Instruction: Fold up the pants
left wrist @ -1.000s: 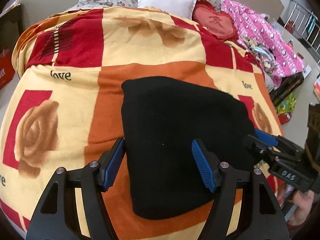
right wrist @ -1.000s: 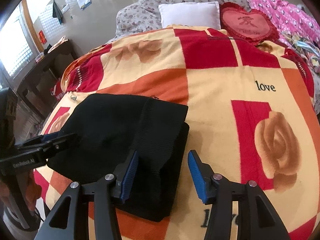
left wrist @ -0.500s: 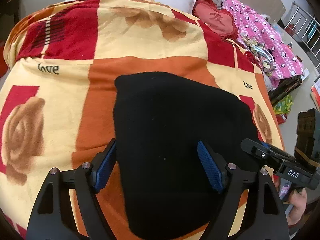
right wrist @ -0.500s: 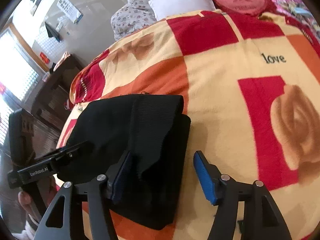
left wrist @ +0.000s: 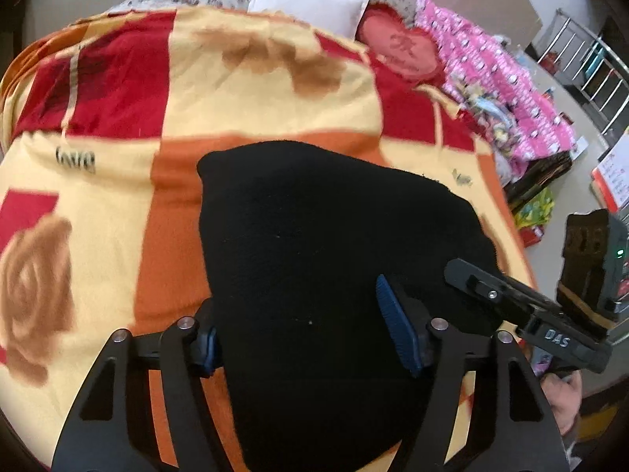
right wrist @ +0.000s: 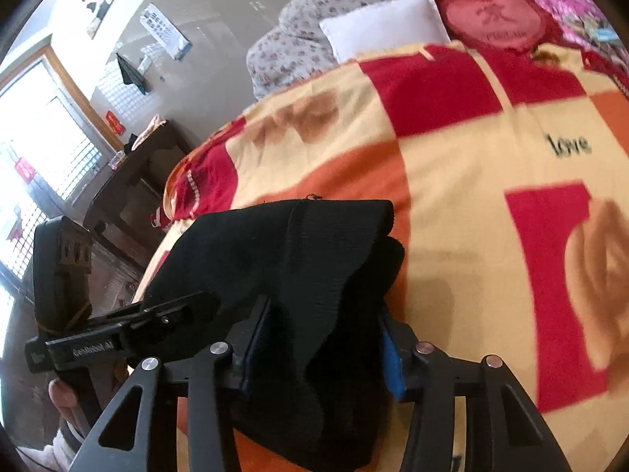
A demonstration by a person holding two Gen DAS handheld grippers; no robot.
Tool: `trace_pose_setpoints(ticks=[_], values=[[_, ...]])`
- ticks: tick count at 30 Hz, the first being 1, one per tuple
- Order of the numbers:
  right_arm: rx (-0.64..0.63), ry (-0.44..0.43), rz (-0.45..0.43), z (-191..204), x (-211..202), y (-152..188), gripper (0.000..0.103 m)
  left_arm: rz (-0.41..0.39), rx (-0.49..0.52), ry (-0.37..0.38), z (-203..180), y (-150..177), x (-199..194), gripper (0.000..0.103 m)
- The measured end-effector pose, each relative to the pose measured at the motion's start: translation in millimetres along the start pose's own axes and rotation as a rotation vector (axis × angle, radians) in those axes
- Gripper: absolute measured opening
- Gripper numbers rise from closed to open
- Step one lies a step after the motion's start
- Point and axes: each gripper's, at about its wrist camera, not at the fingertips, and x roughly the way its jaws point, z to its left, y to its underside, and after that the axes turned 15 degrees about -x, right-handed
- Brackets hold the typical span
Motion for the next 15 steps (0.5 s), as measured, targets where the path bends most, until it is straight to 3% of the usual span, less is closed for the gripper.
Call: trace_pose_setpoints(ticks=[5, 11, 15], values=[[-0.045, 0.028, -0.024, -0.4, 12.6, -38.8, 0.047, -0.056, 0.01, -0.039, -4.4, -27.9, 1.5, 0.068], [-0.116, 0.128, 0.112, -11.7, 70.3, -51.1, 0.049, -0.013, -0.05, -0.115, 18.2, -44.3, 40.1, 0.07], [-0.144, 0.159, 0.102, -7.2, 51.6, -50.0, 0.05, -0.035, -0.04, -0.126, 18.3, -45.0, 30.5, 0.071]])
